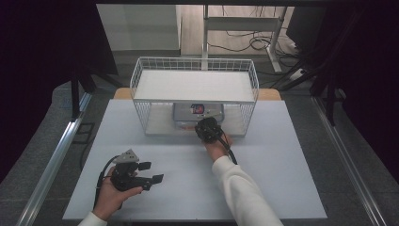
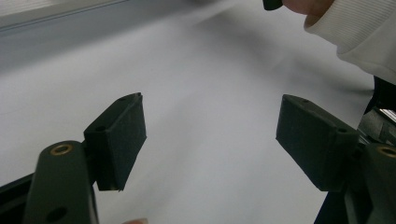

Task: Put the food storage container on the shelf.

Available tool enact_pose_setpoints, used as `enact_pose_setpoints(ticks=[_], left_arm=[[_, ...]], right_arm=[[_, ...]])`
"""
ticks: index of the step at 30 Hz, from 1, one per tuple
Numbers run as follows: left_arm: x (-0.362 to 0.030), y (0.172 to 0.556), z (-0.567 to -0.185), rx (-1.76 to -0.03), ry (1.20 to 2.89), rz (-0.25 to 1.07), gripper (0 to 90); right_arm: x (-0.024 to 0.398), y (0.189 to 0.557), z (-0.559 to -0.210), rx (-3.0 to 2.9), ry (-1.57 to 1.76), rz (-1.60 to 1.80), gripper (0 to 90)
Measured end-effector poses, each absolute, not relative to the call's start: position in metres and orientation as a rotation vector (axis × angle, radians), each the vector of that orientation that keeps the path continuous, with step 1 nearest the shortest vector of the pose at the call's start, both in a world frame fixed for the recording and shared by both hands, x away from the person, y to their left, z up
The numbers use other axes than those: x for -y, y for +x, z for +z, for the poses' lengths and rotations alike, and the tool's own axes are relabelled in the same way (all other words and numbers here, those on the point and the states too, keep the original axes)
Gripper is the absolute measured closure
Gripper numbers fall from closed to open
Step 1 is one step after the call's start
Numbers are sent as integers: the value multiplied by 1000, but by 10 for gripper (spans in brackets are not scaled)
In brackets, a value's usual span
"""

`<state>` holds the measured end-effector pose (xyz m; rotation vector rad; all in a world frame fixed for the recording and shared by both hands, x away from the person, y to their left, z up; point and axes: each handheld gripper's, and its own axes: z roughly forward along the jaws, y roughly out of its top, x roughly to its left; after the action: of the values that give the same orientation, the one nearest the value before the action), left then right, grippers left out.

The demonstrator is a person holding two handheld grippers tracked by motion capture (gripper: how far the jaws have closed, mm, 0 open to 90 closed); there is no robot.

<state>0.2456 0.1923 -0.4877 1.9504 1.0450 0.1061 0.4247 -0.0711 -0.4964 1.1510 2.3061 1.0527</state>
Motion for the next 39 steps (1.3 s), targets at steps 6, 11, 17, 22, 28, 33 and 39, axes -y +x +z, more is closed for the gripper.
enact_pose_setpoints(ticks=[6, 11, 17, 22, 28, 33, 39], left_arm=[[-192, 246, -488, -1044, 1953, 107, 237], [-192, 245, -487, -1047, 1945, 108, 237], [-194, 246, -487, -1046, 1946, 113, 238], [-193, 247, -488, -1048, 1949, 113, 238], [-193, 245, -487, -1048, 1951, 122, 238], [-192, 245, -486, -1051, 1948, 124, 238], [-191, 245, -488, -1049, 1964, 140, 238]], right_arm=[[71, 429, -497, -2296, 1161, 1051, 888], [73, 428, -496, -2296, 1165, 1042, 887], [80, 413, -489, -2329, 1093, 1051, 887], [93, 400, -482, -2345, 1050, 1051, 887], [116, 379, -471, -2384, 1038, 1113, 887], [129, 364, -466, -2402, 1014, 1155, 887], [164, 331, -461, -2418, 977, 1211, 887]])
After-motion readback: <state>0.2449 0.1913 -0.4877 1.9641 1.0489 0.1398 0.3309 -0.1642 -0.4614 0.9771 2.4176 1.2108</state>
